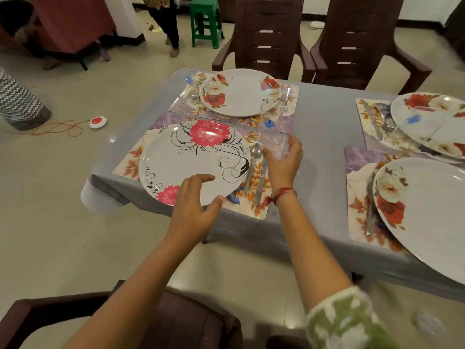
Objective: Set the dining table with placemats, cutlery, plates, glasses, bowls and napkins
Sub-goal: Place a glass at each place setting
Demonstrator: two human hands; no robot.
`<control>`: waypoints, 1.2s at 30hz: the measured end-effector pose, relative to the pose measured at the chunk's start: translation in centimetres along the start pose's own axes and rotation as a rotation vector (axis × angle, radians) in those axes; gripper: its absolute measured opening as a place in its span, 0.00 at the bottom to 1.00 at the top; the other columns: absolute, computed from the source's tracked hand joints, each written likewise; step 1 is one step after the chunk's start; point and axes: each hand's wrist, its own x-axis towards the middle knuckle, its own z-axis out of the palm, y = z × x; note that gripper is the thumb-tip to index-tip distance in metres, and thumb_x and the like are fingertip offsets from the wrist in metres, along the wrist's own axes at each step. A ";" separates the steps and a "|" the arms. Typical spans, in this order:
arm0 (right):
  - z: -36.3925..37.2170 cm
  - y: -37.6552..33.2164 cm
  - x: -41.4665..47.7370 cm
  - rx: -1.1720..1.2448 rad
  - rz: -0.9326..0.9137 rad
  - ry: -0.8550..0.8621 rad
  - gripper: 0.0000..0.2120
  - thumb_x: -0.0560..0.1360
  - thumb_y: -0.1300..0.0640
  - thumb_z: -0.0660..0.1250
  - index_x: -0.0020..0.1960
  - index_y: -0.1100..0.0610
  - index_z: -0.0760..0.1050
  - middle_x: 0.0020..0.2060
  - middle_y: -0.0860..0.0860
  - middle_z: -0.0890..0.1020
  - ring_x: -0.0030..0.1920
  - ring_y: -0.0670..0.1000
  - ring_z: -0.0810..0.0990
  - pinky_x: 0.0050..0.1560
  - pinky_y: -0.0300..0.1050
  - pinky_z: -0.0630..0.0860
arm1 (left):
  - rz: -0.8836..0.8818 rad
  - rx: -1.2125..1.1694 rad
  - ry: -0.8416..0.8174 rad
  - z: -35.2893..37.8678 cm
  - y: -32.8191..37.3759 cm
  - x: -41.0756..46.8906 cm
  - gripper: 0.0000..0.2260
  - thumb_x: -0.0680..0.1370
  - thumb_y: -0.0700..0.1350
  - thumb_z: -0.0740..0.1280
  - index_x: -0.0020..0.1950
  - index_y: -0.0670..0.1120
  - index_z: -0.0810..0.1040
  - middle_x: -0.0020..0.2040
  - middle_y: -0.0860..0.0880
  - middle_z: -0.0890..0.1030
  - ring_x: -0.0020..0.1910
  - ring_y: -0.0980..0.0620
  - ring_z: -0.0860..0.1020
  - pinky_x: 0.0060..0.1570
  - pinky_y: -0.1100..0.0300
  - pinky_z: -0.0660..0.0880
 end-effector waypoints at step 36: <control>-32.5 -24.8 -58.3 -0.126 -0.163 0.250 0.14 0.74 0.59 0.68 0.59 0.55 0.73 0.55 0.48 0.68 0.56 0.49 0.72 0.64 0.48 0.70 | 0.345 -0.201 -0.233 -18.2 24.7 -46.2 0.17 0.76 0.47 0.68 0.63 0.47 0.71 0.63 0.47 0.72 0.63 0.51 0.70 0.59 0.60 0.65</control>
